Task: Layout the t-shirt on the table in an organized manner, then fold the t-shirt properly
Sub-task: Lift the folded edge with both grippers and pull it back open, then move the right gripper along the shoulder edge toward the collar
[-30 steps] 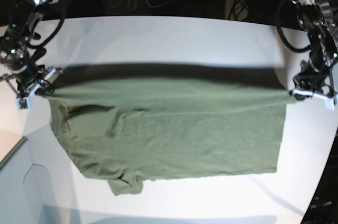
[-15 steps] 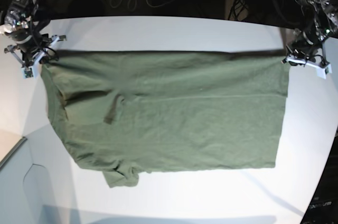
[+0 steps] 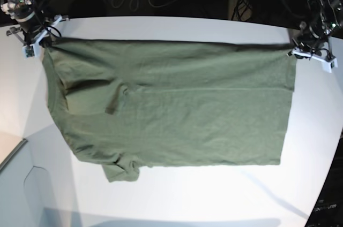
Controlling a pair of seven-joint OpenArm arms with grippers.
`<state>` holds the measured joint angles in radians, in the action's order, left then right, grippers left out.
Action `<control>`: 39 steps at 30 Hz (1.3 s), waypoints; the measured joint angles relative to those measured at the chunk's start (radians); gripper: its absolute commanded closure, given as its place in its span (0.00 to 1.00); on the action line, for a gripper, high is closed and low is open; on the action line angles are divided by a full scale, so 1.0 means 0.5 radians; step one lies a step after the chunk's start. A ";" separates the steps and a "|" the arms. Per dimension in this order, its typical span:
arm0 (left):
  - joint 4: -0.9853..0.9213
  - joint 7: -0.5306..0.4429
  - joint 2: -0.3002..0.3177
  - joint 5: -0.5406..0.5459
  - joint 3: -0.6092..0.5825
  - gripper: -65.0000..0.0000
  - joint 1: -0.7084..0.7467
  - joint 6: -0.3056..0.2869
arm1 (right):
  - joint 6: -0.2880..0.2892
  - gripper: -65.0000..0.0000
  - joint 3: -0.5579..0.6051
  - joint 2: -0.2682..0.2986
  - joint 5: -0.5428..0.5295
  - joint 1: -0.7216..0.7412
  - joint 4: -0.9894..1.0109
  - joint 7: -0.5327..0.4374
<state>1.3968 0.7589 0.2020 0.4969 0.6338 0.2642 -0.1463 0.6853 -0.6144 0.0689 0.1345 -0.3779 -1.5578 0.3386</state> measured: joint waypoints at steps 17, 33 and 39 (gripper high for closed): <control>0.004 0.017 -0.011 0.008 0.175 1.00 0.042 -0.008 | 0.000 1.00 0.018 0.002 0.015 -0.067 0.124 -0.059; 0.045 0.028 -0.014 0.014 0.181 0.48 0.041 -0.007 | 0.001 0.56 -0.146 -0.018 0.002 -0.063 -0.193 -0.055; 0.243 0.030 -0.017 0.022 0.182 0.44 0.024 -0.006 | -0.001 0.56 -0.154 -0.033 0.013 0.040 -0.225 -0.047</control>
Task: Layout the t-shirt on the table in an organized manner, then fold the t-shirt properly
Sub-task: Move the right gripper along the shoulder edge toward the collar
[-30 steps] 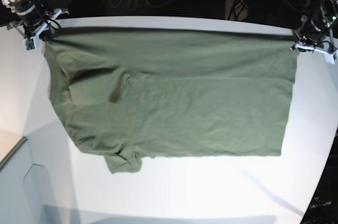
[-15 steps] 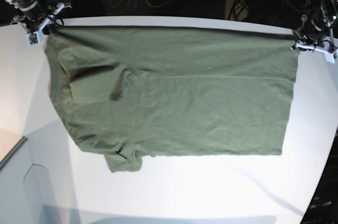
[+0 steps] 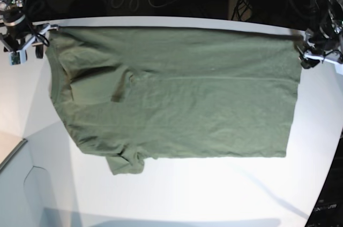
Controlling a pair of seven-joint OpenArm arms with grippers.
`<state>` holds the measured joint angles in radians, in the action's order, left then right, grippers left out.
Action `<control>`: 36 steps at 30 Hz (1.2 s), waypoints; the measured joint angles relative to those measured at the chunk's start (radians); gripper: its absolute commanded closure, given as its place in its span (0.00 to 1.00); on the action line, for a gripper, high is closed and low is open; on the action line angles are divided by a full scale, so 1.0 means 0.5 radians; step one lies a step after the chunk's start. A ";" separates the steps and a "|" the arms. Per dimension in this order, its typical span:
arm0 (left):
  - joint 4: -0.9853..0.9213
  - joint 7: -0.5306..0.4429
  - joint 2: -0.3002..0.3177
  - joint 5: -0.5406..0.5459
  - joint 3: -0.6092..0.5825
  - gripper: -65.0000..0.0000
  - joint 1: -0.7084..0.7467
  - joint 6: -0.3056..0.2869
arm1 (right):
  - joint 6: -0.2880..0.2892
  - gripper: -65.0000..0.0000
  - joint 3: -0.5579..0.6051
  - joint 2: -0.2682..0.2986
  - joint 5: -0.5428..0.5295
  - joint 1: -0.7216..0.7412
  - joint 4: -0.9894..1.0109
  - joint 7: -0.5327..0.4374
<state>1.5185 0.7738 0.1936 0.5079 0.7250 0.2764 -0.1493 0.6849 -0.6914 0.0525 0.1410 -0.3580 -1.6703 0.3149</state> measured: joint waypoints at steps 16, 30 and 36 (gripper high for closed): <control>-0.309 -0.021 0.006 -0.034 -0.005 0.44 -0.358 0.014 | 0.001 0.45 0.419 -0.038 0.010 0.140 0.056 0.015; -0.593 -0.221 0.021 -0.066 -0.233 0.44 -0.496 0.022 | 0.002 0.40 0.433 -0.033 0.017 0.303 0.258 0.027; -0.629 -0.274 -0.009 -0.257 -0.276 0.45 -0.498 0.029 | 0.002 0.40 0.435 -0.032 0.017 0.304 0.257 0.018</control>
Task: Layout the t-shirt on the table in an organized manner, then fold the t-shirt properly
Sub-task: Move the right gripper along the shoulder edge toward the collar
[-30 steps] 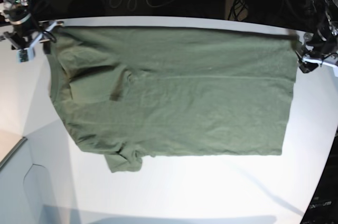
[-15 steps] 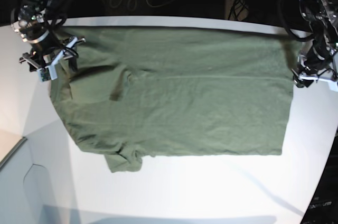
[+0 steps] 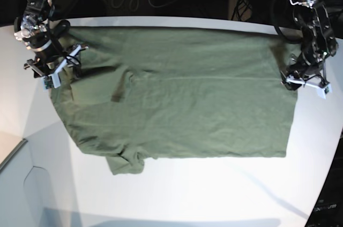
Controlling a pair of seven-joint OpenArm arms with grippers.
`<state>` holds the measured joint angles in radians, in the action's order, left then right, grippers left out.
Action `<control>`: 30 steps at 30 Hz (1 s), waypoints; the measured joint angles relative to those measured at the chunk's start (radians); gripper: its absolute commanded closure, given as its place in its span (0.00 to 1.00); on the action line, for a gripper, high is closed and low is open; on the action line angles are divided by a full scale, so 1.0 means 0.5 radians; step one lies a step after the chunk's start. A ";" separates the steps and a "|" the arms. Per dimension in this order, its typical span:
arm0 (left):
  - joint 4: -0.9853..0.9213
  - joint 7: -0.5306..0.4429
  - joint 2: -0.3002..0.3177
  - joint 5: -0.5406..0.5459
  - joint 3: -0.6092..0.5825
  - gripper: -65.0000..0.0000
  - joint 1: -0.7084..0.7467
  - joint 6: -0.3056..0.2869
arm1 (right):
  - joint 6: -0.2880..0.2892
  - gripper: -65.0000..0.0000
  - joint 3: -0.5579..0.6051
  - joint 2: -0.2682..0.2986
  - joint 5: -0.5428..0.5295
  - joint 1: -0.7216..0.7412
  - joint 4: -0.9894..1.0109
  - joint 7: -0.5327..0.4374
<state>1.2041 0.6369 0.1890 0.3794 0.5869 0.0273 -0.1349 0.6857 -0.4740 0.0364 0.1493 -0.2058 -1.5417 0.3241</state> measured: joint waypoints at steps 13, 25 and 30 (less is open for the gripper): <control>-0.001 -0.012 0.003 -0.116 0.001 0.63 -0.036 0.001 | 0.001 0.40 -0.002 0.009 0.000 0.000 0.000 0.001; -0.085 -0.058 -0.040 -0.211 0.002 0.63 -0.050 -0.006 | 0.001 0.40 -0.002 0.010 0.000 -0.002 0.000 0.001; -0.092 -0.065 -0.039 -0.211 0.002 0.66 -0.052 -0.008 | 0.001 0.40 -0.004 0.010 0.001 -0.013 0.000 0.002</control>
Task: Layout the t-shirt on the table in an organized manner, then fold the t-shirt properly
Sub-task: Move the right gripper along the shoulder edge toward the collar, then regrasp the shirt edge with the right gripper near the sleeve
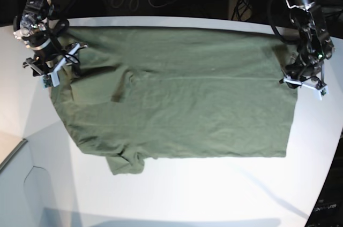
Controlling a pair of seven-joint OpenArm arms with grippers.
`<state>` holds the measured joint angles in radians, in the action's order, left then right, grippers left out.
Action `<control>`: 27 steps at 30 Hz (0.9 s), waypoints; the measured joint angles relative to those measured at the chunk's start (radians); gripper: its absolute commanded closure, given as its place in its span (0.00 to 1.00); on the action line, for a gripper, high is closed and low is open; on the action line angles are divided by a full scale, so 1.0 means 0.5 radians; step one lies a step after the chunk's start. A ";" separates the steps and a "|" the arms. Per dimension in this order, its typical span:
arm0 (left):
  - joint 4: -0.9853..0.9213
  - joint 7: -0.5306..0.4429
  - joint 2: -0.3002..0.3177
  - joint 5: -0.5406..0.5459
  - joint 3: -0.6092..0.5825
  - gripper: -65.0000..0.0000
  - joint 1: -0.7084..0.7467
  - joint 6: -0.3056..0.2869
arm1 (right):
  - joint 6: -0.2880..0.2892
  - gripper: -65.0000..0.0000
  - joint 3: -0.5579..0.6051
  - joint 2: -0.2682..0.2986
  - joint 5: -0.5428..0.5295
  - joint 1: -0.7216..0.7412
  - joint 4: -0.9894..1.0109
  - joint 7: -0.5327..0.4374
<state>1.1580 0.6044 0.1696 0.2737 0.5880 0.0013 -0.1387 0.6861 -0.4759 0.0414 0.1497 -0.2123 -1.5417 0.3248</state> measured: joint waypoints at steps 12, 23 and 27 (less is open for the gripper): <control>0.009 0.018 0.003 0.001 0.002 1.00 0.003 0.001 | 0.000 0.40 -0.003 0.000 0.000 -0.004 -0.002 0.000; 0.314 0.076 -0.043 0.011 0.026 1.00 0.068 0.007 | -0.001 0.40 -0.001 -0.001 0.000 0.008 -0.010 0.000; 0.314 0.082 -0.072 0.014 0.099 1.00 0.067 0.006 | 0.000 0.39 -0.011 -0.005 -0.001 0.059 -0.003 0.006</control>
<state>1.3148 0.6456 0.1333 0.2806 0.6376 0.0349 -0.1356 0.6861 -0.4812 0.0387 0.1493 -0.1829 -1.5433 0.3279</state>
